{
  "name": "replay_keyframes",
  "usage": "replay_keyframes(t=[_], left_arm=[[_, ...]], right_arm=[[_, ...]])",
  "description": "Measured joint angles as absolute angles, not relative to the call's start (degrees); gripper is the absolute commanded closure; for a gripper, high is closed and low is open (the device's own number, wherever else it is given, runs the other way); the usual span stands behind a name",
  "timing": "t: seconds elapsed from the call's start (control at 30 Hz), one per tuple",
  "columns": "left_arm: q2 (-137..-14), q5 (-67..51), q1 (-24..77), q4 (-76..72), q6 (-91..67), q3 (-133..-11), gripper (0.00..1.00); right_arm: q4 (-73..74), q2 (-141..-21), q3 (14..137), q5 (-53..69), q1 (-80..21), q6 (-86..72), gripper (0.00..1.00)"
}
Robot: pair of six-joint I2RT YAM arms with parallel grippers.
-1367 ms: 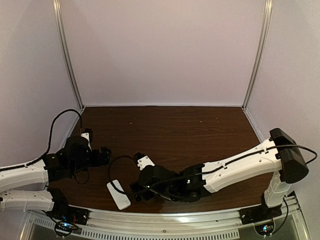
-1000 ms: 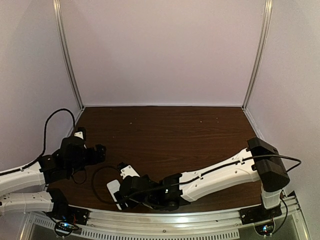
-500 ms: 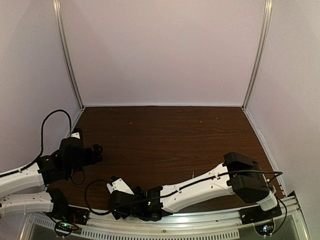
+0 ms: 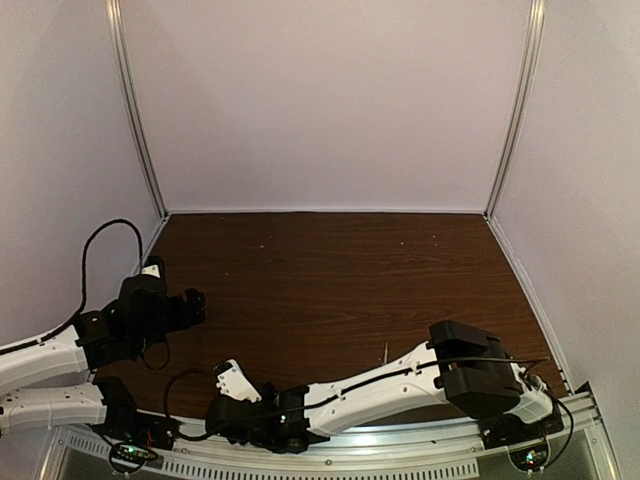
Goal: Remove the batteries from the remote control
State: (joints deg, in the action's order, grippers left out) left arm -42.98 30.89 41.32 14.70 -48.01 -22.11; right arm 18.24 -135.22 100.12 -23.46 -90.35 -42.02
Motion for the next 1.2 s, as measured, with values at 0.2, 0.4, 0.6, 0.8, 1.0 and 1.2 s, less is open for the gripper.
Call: replay_keyframes(t=[0.2, 0.4, 0.6, 0.8, 1.0, 1.2], left_arm=[[-42.98, 30.92, 41.32, 14.70, -48.01, -22.11, 0.03], [-43.00, 30.92, 41.32, 14.70, -48.01, -22.11, 0.03], [-43.13, 30.81, 41.32, 14.66, -47.97, -22.11, 0.03], [-43.46, 29.15, 41.32, 14.22, -47.16, -22.09, 0.03], [-43.55, 26.44, 41.32, 12.21, -45.52, -21.78, 0.03], [-45.25, 23.88, 41.32, 9.15, -44.14, -21.76, 0.03]], right_arm=[[20.23, -136.64, 102.19, -25.76, -90.52, -42.48, 0.33], [21.30, -136.68, 102.19, -27.16, -90.63, -43.20, 0.48], [21.19, -136.68, 102.02, -27.57, -90.67, -43.20, 0.58], [17.08, -134.17, 96.40, -28.99, -90.54, -41.80, 0.60], [13.69, -127.28, 85.21, -29.47, -89.32, -37.74, 0.59], [8.14, -117.93, 71.83, -29.87, -86.24, -33.04, 0.58]])
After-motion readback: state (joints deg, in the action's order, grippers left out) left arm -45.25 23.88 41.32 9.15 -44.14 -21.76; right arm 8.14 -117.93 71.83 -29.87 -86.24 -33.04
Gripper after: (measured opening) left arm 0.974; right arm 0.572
